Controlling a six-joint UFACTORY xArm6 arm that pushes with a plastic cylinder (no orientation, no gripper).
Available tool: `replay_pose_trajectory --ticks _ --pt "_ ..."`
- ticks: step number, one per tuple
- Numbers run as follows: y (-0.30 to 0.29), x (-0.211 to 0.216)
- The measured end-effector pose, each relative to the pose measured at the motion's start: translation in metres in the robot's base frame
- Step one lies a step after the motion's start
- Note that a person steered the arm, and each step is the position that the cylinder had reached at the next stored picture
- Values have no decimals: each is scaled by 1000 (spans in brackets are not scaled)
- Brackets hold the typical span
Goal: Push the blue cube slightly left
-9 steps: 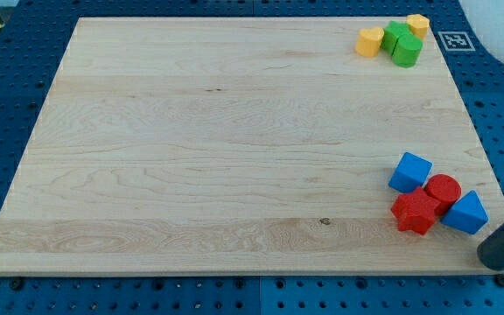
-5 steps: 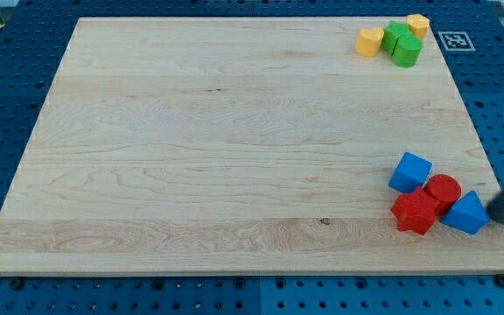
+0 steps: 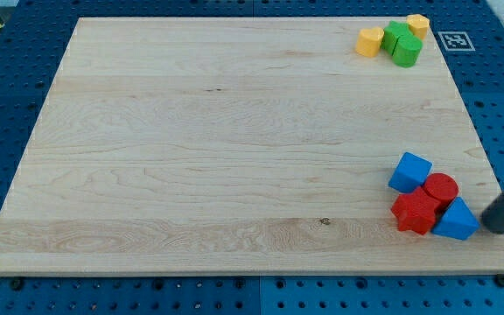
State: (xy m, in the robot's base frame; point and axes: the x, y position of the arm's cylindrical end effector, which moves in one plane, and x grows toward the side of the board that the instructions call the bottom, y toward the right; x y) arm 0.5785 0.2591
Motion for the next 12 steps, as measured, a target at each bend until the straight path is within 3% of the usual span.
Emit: replay_pose_trajectory --ticks 2,4,7,8,9,10,12 --pt "-41 0" --pt "-62 -42" --pt "-41 -20" --pt "-6 -34" --pt "-12 -83" --pt "-32 -97" --pt "-83 -73"
